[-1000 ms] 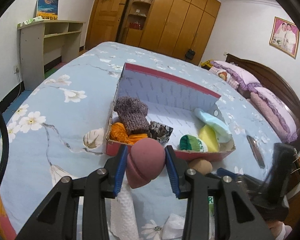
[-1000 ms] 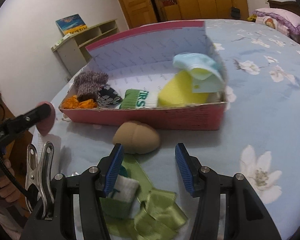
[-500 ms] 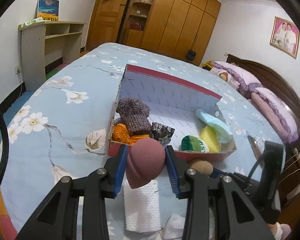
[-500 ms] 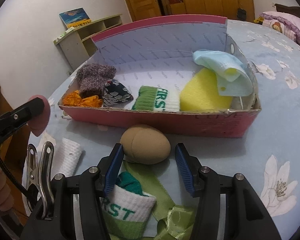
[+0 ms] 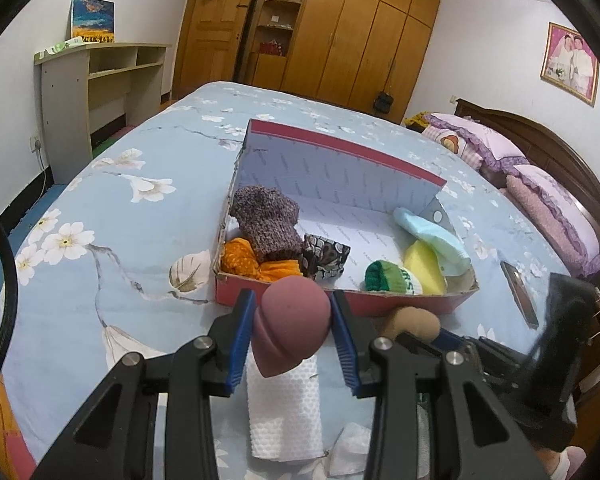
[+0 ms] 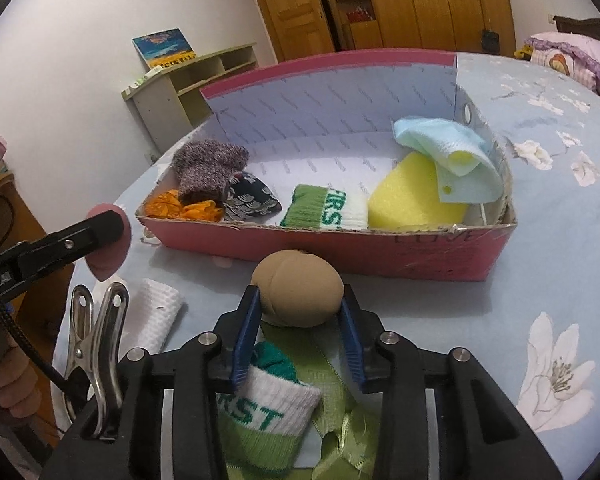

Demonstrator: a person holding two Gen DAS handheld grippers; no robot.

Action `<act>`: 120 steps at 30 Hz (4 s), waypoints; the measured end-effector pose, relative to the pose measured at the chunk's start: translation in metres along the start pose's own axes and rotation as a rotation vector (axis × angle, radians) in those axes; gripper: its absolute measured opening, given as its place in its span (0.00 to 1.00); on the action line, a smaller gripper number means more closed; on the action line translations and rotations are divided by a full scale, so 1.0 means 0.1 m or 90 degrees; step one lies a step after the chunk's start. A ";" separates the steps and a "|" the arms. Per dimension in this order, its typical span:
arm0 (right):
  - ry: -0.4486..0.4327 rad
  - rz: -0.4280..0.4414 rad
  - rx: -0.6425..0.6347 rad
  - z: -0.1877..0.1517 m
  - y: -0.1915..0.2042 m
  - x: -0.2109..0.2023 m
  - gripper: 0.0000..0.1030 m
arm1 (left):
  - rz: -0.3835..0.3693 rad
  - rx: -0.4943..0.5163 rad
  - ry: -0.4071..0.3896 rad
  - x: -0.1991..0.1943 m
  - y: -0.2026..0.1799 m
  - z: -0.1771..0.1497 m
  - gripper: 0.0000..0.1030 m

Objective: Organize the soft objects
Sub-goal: 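Grasp the beige egg sponge with the right gripper while the left gripper holds the pink sponge, then lower the pink sponge with the left gripper while the right gripper lowers the beige sponge into the box, then grasp the white textured cloth with the left gripper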

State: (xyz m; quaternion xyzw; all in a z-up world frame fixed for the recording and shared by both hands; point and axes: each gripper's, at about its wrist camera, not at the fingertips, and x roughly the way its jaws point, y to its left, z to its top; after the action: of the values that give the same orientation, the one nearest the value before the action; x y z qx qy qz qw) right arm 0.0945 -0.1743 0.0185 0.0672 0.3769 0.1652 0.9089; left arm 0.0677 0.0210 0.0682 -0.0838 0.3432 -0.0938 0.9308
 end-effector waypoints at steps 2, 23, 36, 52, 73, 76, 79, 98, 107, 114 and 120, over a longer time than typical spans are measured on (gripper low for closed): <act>-0.010 -0.002 -0.007 -0.01 0.02 -0.05 0.38 | 0.001 0.002 0.002 0.01 -0.01 0.00 0.39; -0.092 0.012 0.008 -0.07 -0.13 -0.44 0.37 | 0.005 0.030 0.006 0.20 -0.26 0.16 0.39; -0.109 0.013 0.033 -0.03 -0.26 -0.51 0.37 | -0.016 0.061 0.037 0.56 -0.47 0.36 0.39; -0.112 -0.014 0.017 0.11 -0.23 -0.48 0.37 | 0.040 0.133 0.010 0.92 -0.57 0.21 0.39; -0.076 -0.070 0.007 0.55 -0.38 0.21 0.38 | 0.027 0.113 0.007 0.96 -0.48 0.11 0.44; -0.077 -0.079 -0.008 0.54 -0.36 0.22 0.38 | 0.028 0.109 0.008 0.96 -0.46 0.12 0.45; -0.079 -0.080 -0.005 0.53 -0.36 0.22 0.39 | 0.029 0.112 0.007 0.96 -0.45 0.12 0.45; -0.096 -0.061 0.043 0.51 -0.45 0.05 0.52 | 0.033 0.116 0.002 0.95 -0.49 0.11 0.59; -0.115 -0.064 0.060 0.46 -0.50 -0.17 0.53 | 0.024 0.109 0.010 0.88 -0.55 0.14 0.71; -0.096 -0.041 0.078 0.41 -0.50 -0.27 0.53 | 0.014 0.137 0.006 0.70 -0.69 0.14 0.71; -0.093 -0.037 0.072 0.34 -0.43 -0.38 0.53 | 0.011 0.133 0.000 0.52 -0.69 0.15 0.71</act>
State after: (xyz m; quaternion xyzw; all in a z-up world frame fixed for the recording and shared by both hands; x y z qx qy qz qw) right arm 0.1036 -0.2275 0.0572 0.1192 0.3199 0.1116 0.9333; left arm 0.1085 -0.0562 0.0616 0.0165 0.3322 -0.1209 0.9353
